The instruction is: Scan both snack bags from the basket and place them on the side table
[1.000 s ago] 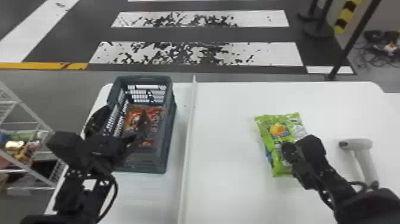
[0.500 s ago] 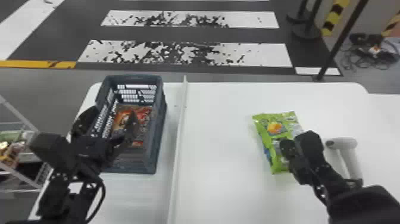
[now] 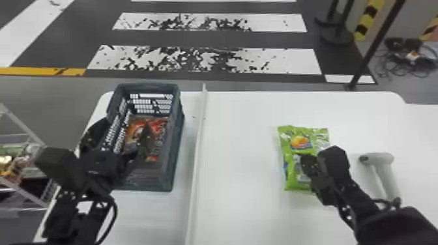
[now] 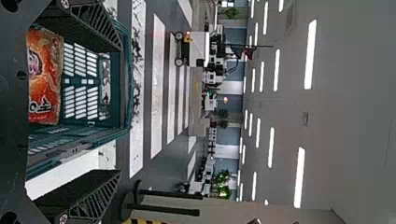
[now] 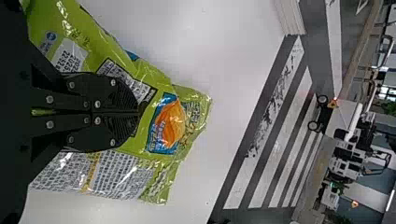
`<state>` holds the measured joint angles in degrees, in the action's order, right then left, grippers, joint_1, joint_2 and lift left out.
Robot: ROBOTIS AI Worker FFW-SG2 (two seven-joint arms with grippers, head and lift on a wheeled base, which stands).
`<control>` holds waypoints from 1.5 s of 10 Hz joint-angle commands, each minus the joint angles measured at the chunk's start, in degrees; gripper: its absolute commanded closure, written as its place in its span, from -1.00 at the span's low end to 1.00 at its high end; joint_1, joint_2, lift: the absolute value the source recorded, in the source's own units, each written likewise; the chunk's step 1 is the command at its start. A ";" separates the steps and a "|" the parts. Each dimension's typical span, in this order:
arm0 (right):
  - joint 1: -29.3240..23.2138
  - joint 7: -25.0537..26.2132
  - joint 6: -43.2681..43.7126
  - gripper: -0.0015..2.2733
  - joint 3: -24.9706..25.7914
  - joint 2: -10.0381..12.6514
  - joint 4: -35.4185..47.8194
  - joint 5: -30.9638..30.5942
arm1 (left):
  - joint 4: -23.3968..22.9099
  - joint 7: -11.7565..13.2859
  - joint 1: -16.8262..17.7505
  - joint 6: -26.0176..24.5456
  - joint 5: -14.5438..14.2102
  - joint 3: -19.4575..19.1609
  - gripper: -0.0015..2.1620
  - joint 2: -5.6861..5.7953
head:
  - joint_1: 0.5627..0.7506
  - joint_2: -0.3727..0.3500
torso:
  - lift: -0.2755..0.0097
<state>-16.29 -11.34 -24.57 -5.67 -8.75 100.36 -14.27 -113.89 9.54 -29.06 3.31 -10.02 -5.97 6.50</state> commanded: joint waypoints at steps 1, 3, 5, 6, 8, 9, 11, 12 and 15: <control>-0.59 0.00 0.00 0.99 0.66 0.13 2.20 0.12 | -0.10 -0.05 -0.12 0.07 0.00 -0.10 -0.94 0.00 | 0.41 0.19 | 0.41; -2.17 -0.26 -1.41 0.99 2.25 0.04 7.92 0.12 | -0.28 -0.05 -0.20 0.07 0.00 -0.19 -0.94 0.00 | 0.41 0.19 | 0.41; -3.66 -1.14 -5.10 0.15 5.59 0.13 12.57 0.30 | -0.36 -0.05 -0.29 0.07 -0.09 -0.19 -0.94 0.00 | 0.41 0.15 | 0.41; -3.84 -1.05 -6.68 -0.66 8.05 0.13 13.28 0.30 | -0.36 -0.05 -0.29 0.07 -0.18 -0.27 -0.94 0.00 | 0.41 0.09 | 0.41; -4.45 -1.05 -11.60 -0.91 12.88 0.13 14.16 0.30 | -0.28 -0.05 -0.29 0.07 -0.26 -0.27 -0.94 0.00 | 0.41 -0.06 | 0.41; -4.72 -1.14 -13.71 -0.91 15.08 0.13 14.24 0.39 | -0.19 -0.05 -0.29 0.07 -0.26 -0.27 -0.94 0.00 | 0.41 -0.17 | 0.41; -4.80 -2.55 -16.87 -0.91 17.89 -0.31 13.45 0.74 | 0.08 0.04 -0.03 0.07 -0.35 -0.10 -0.94 0.00 | 0.41 -0.32 | 0.41; -4.28 -2.90 -18.28 -0.91 18.07 -0.83 12.22 0.65 | 0.34 -0.05 0.24 0.07 -0.35 0.08 -0.94 0.00 | 0.41 -0.39 | 0.41; 0.03 -5.01 -19.16 -0.80 18.42 -1.89 5.19 0.39 | 0.52 0.04 0.24 0.07 -0.44 0.08 -0.94 0.09 | 0.41 -0.50 | 0.41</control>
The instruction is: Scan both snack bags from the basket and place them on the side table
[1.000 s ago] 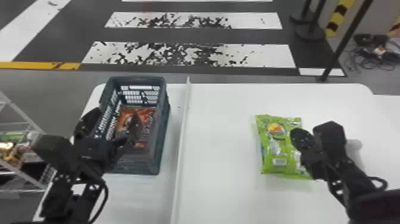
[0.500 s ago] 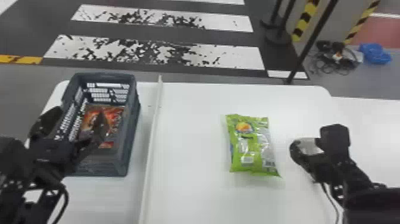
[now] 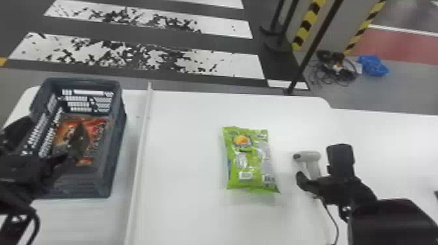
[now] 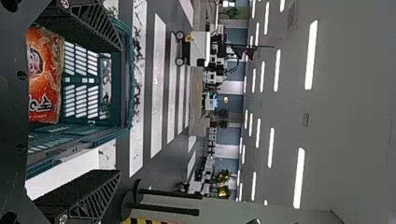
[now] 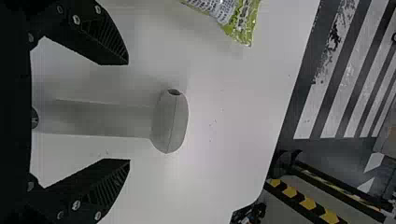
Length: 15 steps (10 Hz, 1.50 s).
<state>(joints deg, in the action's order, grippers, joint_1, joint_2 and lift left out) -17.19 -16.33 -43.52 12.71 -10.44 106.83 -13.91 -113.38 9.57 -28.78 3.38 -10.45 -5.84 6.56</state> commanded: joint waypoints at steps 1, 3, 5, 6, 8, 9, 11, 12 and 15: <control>1.98 -1.07 -0.92 -0.64 0.03 -0.73 -2.41 -0.07 | 0.00 0.01 -0.13 0.00 -0.01 -0.05 -0.94 0.03 | 0.41 -0.51 | 0.41; 4.00 -3.88 -6.19 0.27 -0.23 -1.78 -3.73 -1.56 | -0.09 0.01 -0.13 0.00 -0.01 -0.05 -0.94 0.03 | 0.41 -0.52 | 0.41; 4.18 -3.62 -7.42 0.98 -0.05 -1.69 -3.47 -1.48 | -0.17 0.10 -0.22 0.00 -0.01 0.04 -0.94 0.03 | 0.41 -0.55 | 0.41; 3.83 -3.62 -7.42 0.98 0.30 -1.69 -2.76 -0.77 | -0.17 0.10 -0.22 0.00 -0.01 0.04 -0.94 0.03 | 0.41 -0.57 | 0.41; 0.22 -3.53 -9.53 0.98 0.83 -1.08 3.83 0.72 | -0.17 0.10 -0.40 0.00 -0.01 0.04 -0.94 0.12 | 0.41 -0.57 | 0.41; -2.41 -3.44 -11.82 0.98 0.83 -0.29 8.49 0.81 | -0.17 0.10 -0.40 0.00 -0.01 0.04 -0.94 0.12 | 0.41 -0.57 | 0.41; -7.07 -3.44 -16.91 0.98 1.09 0.68 17.10 3.01 | -0.17 0.10 -0.31 0.00 -0.01 0.04 -0.94 0.12 | 0.41 -0.52 | 0.41; -9.18 -3.53 -19.73 0.98 1.00 1.38 20.88 3.45 | -0.17 0.01 -0.40 0.00 -0.01 -0.05 -0.94 0.12 | 0.41 -0.49 | 0.41; -12.70 -3.97 -25.53 0.98 -0.49 1.73 26.50 5.03 | -0.17 0.01 -0.40 0.00 -0.01 -0.05 -0.94 0.03 | 0.41 -0.40 | 0.41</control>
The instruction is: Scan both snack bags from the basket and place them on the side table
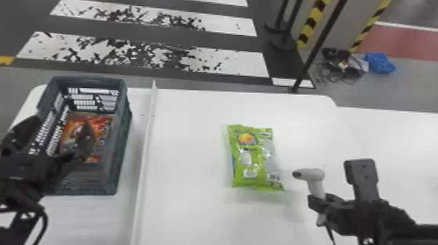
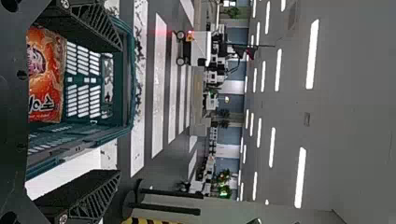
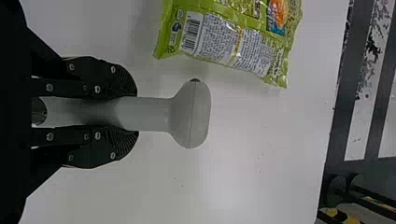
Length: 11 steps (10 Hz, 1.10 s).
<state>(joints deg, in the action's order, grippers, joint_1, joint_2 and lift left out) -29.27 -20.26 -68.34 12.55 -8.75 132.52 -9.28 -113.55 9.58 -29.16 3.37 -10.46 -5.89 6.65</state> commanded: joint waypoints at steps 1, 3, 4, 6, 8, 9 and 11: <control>-1.23 -0.22 -1.06 0.98 -1.04 0.40 2.13 0.67 | -0.01 0.00 -0.02 0.01 0.00 0.00 -0.94 -0.06 | 0.41 -0.36 | 0.41; -1.67 -0.48 -3.16 0.98 -3.41 0.67 4.42 0.67 | -0.09 0.00 -0.29 0.01 0.00 -0.18 -0.94 -0.06 | 0.41 -0.26 | 0.41; -1.67 -0.48 -4.40 0.98 -4.47 0.84 5.38 0.67 | -0.09 0.00 -0.46 0.19 -0.09 -0.27 -0.94 -0.06 | 0.41 -0.23 | 0.41; -1.67 -0.48 -4.75 0.98 -6.14 0.84 5.73 0.49 | -0.09 0.00 -0.55 0.36 -0.09 -0.35 -0.94 -0.15 | 0.41 -0.12 | 0.41; -1.23 -0.40 -4.75 0.98 -6.75 0.84 5.21 0.14 | -0.01 0.00 -0.55 0.19 -0.09 -0.35 -0.94 -0.24 | 0.41 -0.07 | 0.41; -0.88 -0.40 -4.75 0.98 -6.84 0.84 4.68 -0.03 | -0.09 0.00 -0.55 0.36 -0.09 -0.35 -0.94 -0.24 | 0.41 -0.05 | 0.41; -0.61 -0.31 -4.75 0.98 -7.37 0.84 4.15 -0.30 | 0.17 0.00 -0.55 0.89 -0.09 -0.35 -0.94 -0.24 | 0.41 -0.05 | 0.41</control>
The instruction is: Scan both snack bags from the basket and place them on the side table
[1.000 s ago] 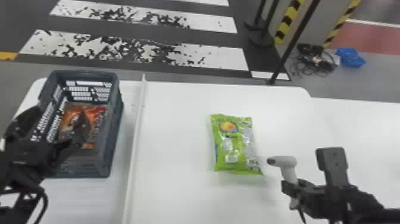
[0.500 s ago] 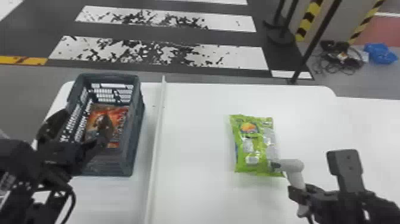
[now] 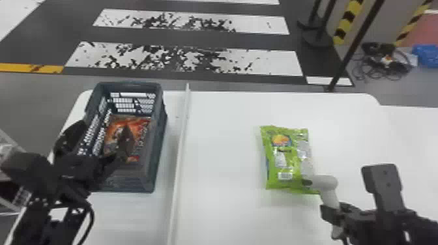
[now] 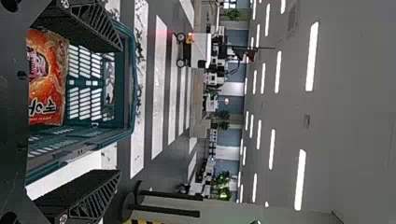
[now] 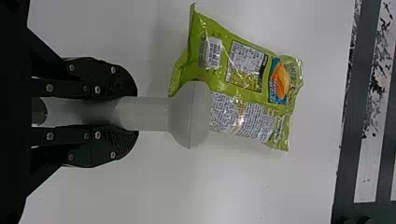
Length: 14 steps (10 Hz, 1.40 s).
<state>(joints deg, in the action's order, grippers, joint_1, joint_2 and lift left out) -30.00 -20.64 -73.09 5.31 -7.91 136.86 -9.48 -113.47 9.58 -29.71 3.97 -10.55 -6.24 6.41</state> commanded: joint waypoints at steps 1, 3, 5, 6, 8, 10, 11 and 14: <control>0.29 -0.02 0.00 0.98 -0.13 0.00 -0.46 -0.10 | 0.09 0.00 -0.18 0.28 0.00 0.00 -0.94 0.00 | 0.41 -0.04 | 0.41; 0.99 0.07 0.18 0.98 0.66 0.00 -0.46 -0.01 | 0.09 0.00 -0.35 0.46 -0.18 -0.35 -0.94 0.00 | 0.41 -0.04 | 0.41; 3.72 -0.02 -0.18 0.98 4.44 -0.09 -1.95 0.78 | -0.09 0.00 -0.44 0.46 -0.18 -0.44 -0.94 0.00 | 0.41 -0.06 | 0.41; 5.83 -0.02 0.35 0.98 6.20 -0.18 -4.50 0.95 | 0.00 0.00 -0.44 0.46 -0.18 -0.44 -0.94 0.00 | 0.41 -0.12 | 0.41; 9.60 0.95 6.50 0.98 9.28 -0.62 -12.50 1.92 | -0.09 0.00 -0.44 0.46 -0.18 -0.53 -0.94 0.00 | 0.41 -0.27 | 0.41; 12.51 2.18 18.11 0.98 10.24 -1.93 -22.17 2.01 | -0.09 0.00 -0.44 0.46 -0.18 -0.53 -0.94 0.00 | 0.41 -0.38 | 0.41; 13.91 2.27 20.92 0.98 10.33 -2.55 -25.60 1.92 | -0.09 0.09 -0.44 0.46 -0.18 -0.53 -0.94 0.00 | 0.41 -0.43 | 0.41; 16.99 2.27 23.73 0.98 9.72 -4.04 -31.84 0.60 | -0.09 0.00 -0.44 0.28 -0.18 -0.44 -0.94 0.09 | 0.41 -0.50 | 0.41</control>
<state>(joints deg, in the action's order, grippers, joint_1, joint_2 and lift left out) -13.59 -18.36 -49.45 15.29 -11.60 105.97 -8.62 -113.56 9.63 -30.11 4.31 -10.72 -6.68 6.45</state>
